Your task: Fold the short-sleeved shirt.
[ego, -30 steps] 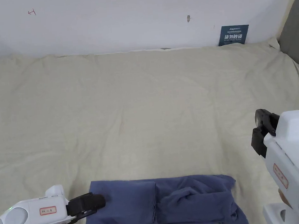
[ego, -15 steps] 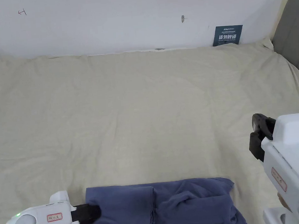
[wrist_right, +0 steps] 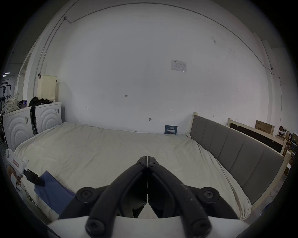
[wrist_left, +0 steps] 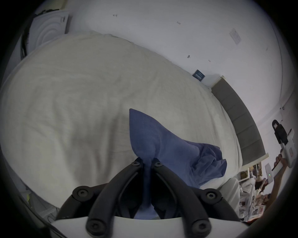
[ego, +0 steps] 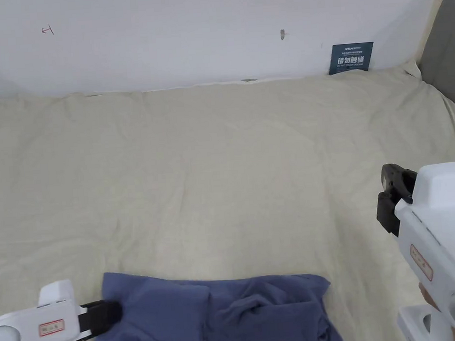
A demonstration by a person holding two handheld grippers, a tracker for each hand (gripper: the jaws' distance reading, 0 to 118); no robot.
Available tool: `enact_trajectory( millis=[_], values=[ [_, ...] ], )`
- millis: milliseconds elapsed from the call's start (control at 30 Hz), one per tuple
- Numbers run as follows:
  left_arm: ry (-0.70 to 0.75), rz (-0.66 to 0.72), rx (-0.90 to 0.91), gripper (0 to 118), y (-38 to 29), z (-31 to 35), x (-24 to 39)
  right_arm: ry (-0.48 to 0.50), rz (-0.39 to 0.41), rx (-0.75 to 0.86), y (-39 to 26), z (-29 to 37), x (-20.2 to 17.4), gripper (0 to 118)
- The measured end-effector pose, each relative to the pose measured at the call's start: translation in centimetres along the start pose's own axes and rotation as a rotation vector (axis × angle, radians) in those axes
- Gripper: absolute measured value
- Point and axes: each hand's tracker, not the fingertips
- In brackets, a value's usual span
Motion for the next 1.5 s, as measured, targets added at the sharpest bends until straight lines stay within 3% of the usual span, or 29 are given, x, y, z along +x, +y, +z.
enact_trajectory(
  millis=[233,367,567,867,967,1000,1100,1133,1433,1467,1500],
  values=[
    [0.091,0.000,0.028,9,1.0,3.8,4.7,0.015,-0.022,0.019,-0.1,0.6,0.7,2],
    [-0.027,-0.119,0.033,9,1.3,3.3,11.4,0.018,-0.032,0.026,-0.1,1.0,1.2,2],
    [-0.112,-0.214,-0.061,9,1.2,-0.9,20.5,0.009,-0.041,0.028,-0.5,1.8,2.3,2],
    [-0.027,-0.404,-0.261,10,-3.6,-11.3,29.1,-0.036,-0.050,0.022,-0.9,2.6,4.5,2],
    [-0.014,-0.392,-0.285,18,-5.0,-14.2,29.8,-0.047,-0.052,0.015,-1.1,2.7,4.9,2],
    [-0.028,-0.376,-0.305,31,-5.3,-14.5,29.9,-0.051,-0.052,0.014,-1.1,2.8,5.1,2],
    [-0.110,-0.317,-0.297,97,-5.5,-14.6,30.1,-0.058,-0.048,0.009,-1.2,2.9,5.4,2],
    [-0.130,-0.317,-0.257,106,-5.4,-13.9,30.3,-0.062,-0.048,0.009,-1.2,2.9,5.5,2],
    [-0.134,-0.353,0.230,105,-2.7,-4.7,29.3,-0.069,-0.061,0.013,-1.0,3.1,5.7,2],
    [-0.109,-0.359,0.284,103,-2.8,-4.0,29.0,-0.067,-0.061,0.013,-1.0,3.0,5.7,2],
    [-0.077,-0.361,0.340,93,-2.9,-3.5,28.7,-0.065,-0.061,0.014,-1.0,3.0,5.6,2]
  ],
)
